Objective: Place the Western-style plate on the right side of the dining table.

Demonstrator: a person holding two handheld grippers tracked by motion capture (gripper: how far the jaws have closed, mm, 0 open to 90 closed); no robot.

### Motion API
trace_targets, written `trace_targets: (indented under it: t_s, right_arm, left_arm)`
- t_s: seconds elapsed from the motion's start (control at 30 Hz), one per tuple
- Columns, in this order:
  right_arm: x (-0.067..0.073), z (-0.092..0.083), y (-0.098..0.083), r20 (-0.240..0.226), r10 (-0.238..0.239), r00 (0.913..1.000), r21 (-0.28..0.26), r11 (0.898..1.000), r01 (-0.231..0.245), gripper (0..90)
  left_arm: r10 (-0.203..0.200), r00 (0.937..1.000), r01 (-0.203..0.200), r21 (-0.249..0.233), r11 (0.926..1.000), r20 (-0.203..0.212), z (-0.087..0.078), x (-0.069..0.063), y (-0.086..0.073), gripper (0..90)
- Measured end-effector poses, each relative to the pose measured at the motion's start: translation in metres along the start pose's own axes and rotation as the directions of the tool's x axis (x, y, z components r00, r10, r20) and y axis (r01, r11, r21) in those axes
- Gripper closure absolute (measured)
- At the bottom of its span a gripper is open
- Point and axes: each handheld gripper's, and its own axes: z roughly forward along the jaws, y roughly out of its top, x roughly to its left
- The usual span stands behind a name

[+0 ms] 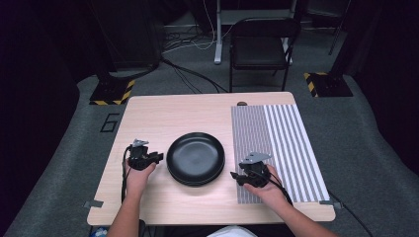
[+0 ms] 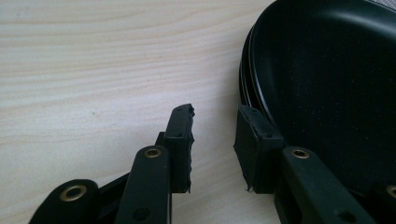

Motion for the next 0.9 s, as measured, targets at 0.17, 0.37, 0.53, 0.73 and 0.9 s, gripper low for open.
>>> trace_targets:
  t_s: [0.17,0.37,0.53,0.73,0.9]
  right_arm:
    - [0.001,0.006,0.006,0.007,0.002,1.0,-0.015,1.0,-0.002,46.8]
    - [-0.001,0.01,0.013,0.017,0.004,0.9998,-0.032,0.999,-0.004,47.0]
    - [-0.004,0.013,0.016,-0.021,0.046,0.9987,-0.028,0.999,-0.047,49.6]
    - [-0.008,0.015,0.018,-0.019,0.052,0.9985,-0.031,0.998,-0.052,51.6]
    - [-0.014,0.017,0.021,-0.037,0.097,0.9946,-0.043,0.994,-0.099,54.8]
  left_arm:
    - [0.023,0.9996,-0.023,-0.028,0.9993,-0.016,0.0,-0.002,0.001,58.7]
    - [0.028,0.9994,-0.029,-0.056,0.998,-0.021,-0.003,-0.003,0.002,54.6]
    - [0.008,0.9999,-0.008,-0.05,0.9987,-0.015,-0.006,-0.004,0.003,60.5]
    - [0.008,0.9999,-0.008,-0.042,0.9991,-0.01,-0.007,-0.007,0.002,65.3]
    - [0.021,0.9998,-0.021,-0.044,0.9988,-0.003,-0.011,-0.01,0.002,65.8]
